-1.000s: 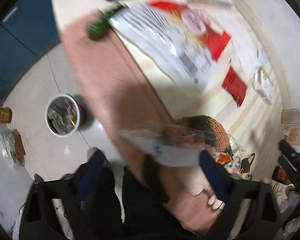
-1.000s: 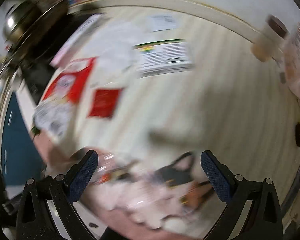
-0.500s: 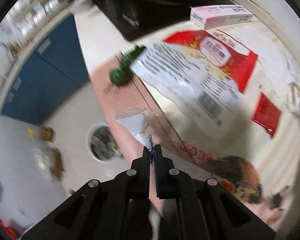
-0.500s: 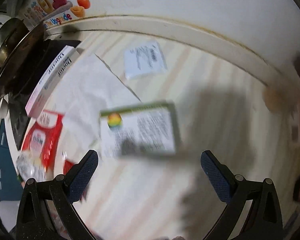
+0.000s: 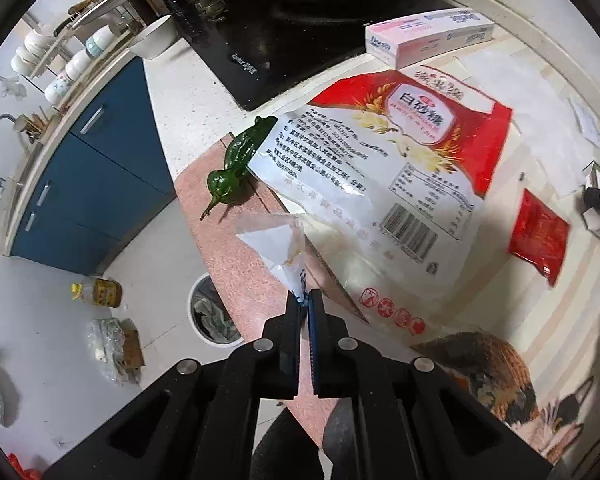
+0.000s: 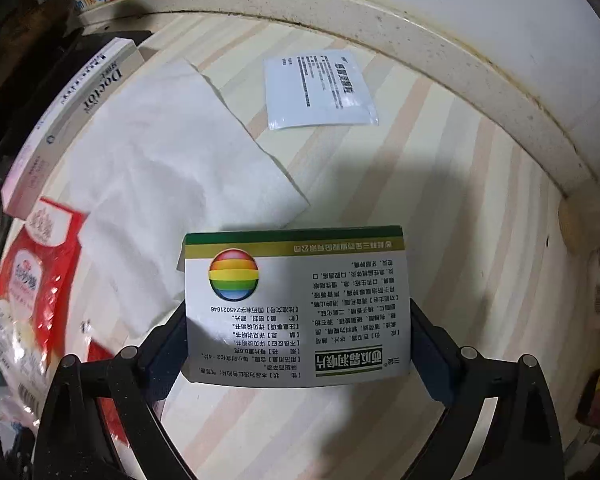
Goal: Collect trash
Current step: 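Carry both items to the white bin and open both tools to drop them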
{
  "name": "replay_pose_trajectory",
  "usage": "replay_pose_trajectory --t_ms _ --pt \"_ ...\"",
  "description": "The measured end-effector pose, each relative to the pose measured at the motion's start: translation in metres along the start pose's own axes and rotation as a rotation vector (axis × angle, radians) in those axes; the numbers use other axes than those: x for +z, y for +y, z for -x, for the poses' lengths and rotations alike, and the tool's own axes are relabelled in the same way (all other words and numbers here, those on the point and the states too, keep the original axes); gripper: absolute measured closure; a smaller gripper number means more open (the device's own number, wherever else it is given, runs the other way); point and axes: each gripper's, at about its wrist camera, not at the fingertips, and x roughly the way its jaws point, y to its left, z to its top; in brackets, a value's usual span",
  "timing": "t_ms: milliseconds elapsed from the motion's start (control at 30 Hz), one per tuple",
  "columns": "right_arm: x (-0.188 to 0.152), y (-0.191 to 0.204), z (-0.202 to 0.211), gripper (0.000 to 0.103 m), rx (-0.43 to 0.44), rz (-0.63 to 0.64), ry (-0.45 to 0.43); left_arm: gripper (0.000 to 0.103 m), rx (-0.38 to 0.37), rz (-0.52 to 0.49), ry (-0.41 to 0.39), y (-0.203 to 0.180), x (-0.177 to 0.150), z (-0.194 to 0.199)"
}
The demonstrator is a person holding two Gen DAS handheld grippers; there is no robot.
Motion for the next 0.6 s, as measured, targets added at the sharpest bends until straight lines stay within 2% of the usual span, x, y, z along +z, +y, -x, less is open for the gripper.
replay_pose_trajectory --t_ms 167,300,433,600 --pt "-0.023 -0.004 0.03 0.006 0.034 0.017 -0.04 0.103 -0.091 -0.019 0.001 0.01 -0.012 0.022" --pt "-0.053 0.005 0.062 0.006 0.077 0.064 -0.061 0.103 -0.142 -0.054 -0.052 0.026 -0.024 0.053" --pt "-0.079 0.018 0.092 0.006 0.12 0.091 -0.076 0.103 -0.156 -0.055 -0.119 0.049 -0.024 0.075" --pt "-0.106 0.055 0.135 0.006 0.188 0.145 -0.095 0.103 -0.142 0.003 -0.206 0.098 -0.02 0.099"
